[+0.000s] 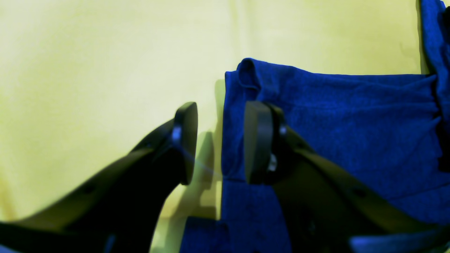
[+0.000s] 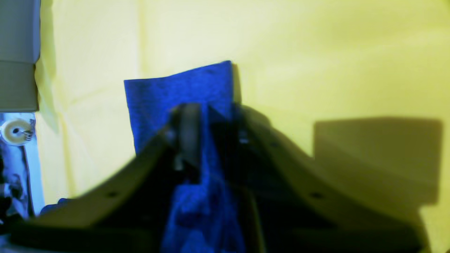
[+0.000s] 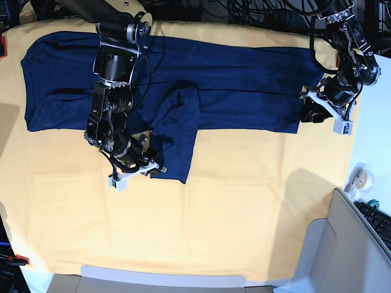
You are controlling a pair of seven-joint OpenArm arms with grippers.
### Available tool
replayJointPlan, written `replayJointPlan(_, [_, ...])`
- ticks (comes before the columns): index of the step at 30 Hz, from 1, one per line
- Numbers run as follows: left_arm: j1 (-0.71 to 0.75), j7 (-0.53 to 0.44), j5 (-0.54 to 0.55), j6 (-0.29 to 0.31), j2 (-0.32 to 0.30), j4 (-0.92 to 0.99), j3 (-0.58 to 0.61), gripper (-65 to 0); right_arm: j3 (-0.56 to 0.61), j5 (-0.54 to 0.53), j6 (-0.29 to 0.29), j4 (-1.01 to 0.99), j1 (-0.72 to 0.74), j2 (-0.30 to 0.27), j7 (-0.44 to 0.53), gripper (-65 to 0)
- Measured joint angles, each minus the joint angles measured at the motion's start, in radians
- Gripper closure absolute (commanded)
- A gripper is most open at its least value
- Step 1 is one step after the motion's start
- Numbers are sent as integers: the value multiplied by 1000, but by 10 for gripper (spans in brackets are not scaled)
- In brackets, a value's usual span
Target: Fold the T-shirt properly
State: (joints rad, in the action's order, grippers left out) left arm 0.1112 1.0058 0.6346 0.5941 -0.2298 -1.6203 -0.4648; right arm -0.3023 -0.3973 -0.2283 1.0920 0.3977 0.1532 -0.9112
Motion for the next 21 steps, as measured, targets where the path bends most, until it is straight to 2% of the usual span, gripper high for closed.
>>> replayJointPlan(1, [0, 0, 0, 0, 0, 0, 0, -218, 0, -1, 0, -14, 5, 0, 0, -7])
replayJointPlan(2, [0, 0, 0, 0, 0, 0, 0, -218, 0, -3, 0, -28, 8, 0, 2, 0])
replayJointPlan(7, [0, 0, 0, 0, 0, 0, 0, -218, 7, -14, 0, -33, 9, -1, 6, 0])
replayJointPlan(9, [0, 0, 0, 0, 0, 0, 0, -218, 51, -53, 10, -23, -1, -8, 4, 0])
replayJointPlan(14, [0, 0, 0, 0, 0, 0, 0, -218, 246, -79, 13, 156, -92, 0, -33, 0])
replayJointPlan(21, [0, -1, 0, 0, 0, 1, 0, -218, 602, -85, 11, 421, -212, -6, -34, 0])
